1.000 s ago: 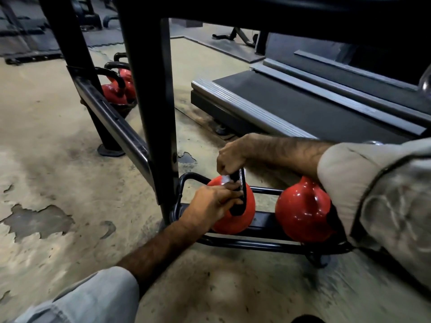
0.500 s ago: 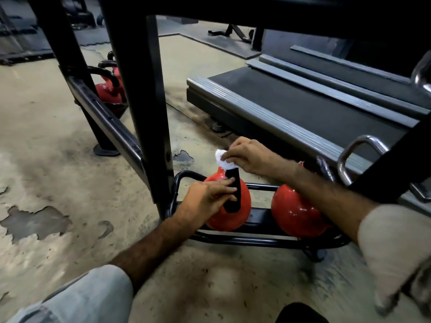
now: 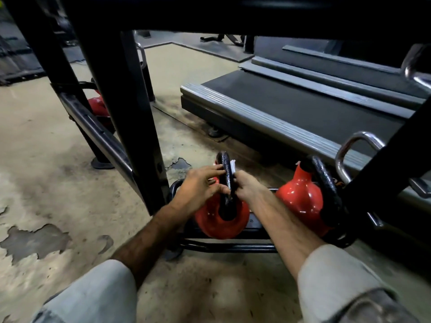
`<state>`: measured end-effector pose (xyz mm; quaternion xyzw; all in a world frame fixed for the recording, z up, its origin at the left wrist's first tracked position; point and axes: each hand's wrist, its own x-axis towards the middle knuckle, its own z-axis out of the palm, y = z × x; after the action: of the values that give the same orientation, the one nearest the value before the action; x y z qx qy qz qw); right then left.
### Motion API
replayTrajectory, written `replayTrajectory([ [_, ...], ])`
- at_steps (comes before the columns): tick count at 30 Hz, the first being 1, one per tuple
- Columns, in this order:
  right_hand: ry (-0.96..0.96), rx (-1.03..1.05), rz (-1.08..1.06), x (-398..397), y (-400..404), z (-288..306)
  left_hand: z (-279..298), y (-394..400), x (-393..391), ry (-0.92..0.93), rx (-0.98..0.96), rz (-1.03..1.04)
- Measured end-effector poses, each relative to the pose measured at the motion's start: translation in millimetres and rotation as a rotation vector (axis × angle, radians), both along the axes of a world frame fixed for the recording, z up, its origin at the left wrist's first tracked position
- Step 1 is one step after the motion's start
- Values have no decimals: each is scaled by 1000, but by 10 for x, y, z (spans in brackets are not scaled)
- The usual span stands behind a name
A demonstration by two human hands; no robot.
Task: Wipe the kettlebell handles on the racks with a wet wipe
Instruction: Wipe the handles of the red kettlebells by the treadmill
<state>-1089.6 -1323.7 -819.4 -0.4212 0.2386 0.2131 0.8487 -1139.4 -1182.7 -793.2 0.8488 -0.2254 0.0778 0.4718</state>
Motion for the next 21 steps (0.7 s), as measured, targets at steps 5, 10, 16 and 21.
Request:
replayTrajectory([
  [5,44,88,18,-31,-13,94,-39,-9,-18,24,-51,-4],
  [10,55,21,186,-66,-195,23,-84,-5,-7,-25,-5,35],
  [16,53,190,-35,71,19,131,-83,-13,-20,40,-7,14],
  [21,61,83,165,-145,-168,-1,-84,-7,-35,56,-28,23],
])
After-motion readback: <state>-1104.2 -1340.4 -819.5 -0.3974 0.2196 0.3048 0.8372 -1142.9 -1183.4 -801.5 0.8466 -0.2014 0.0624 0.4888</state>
